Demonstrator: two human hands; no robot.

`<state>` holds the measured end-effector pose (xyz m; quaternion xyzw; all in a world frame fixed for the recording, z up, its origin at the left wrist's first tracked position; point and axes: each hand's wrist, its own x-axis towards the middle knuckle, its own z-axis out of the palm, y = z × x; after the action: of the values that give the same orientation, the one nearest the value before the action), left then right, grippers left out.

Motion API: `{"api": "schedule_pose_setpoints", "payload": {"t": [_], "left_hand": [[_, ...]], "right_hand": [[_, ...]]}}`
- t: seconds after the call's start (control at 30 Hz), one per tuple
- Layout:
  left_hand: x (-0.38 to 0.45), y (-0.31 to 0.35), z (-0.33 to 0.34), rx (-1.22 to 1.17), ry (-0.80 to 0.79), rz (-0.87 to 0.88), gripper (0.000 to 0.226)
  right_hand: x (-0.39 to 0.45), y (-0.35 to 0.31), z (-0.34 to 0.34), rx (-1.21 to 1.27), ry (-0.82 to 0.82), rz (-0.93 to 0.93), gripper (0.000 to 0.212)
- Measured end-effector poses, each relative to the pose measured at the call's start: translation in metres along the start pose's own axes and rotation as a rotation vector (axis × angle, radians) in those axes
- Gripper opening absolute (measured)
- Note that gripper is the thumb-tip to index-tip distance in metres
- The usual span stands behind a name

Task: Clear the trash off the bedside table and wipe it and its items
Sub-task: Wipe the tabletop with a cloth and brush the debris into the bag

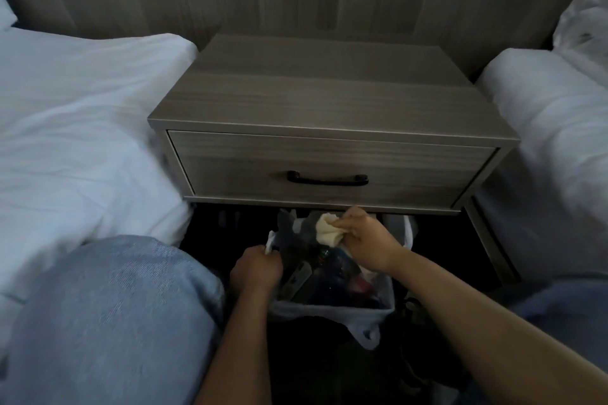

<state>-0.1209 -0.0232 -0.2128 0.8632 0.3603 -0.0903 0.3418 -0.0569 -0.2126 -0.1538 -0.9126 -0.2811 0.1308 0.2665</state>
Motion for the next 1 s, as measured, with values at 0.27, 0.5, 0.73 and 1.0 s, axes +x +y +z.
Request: {"api": "schedule_pose_setpoints", "payload": {"t": [0.27, 0.5, 0.73, 1.0], "left_hand": [[0.002, -0.004, 0.024, 0.070, 0.009, -0.030, 0.038], [-0.002, -0.021, 0.040, -0.093, 0.001, -0.168, 0.036], [-0.038, 0.021, 0.033, -0.519, 0.258, 0.122, 0.061], [-0.082, 0.021, 0.061, -0.485, -0.099, 0.815, 0.053]], "right_hand": [[-0.006, -0.001, -0.001, 0.107, 0.007, 0.021, 0.023], [0.002, -0.009, -0.017, 0.810, -0.014, 0.360, 0.019], [-0.003, 0.000, 0.015, 1.040, 0.121, 0.664, 0.012], [-0.017, 0.006, 0.047, 1.309, 0.113, 0.749, 0.013]]}}
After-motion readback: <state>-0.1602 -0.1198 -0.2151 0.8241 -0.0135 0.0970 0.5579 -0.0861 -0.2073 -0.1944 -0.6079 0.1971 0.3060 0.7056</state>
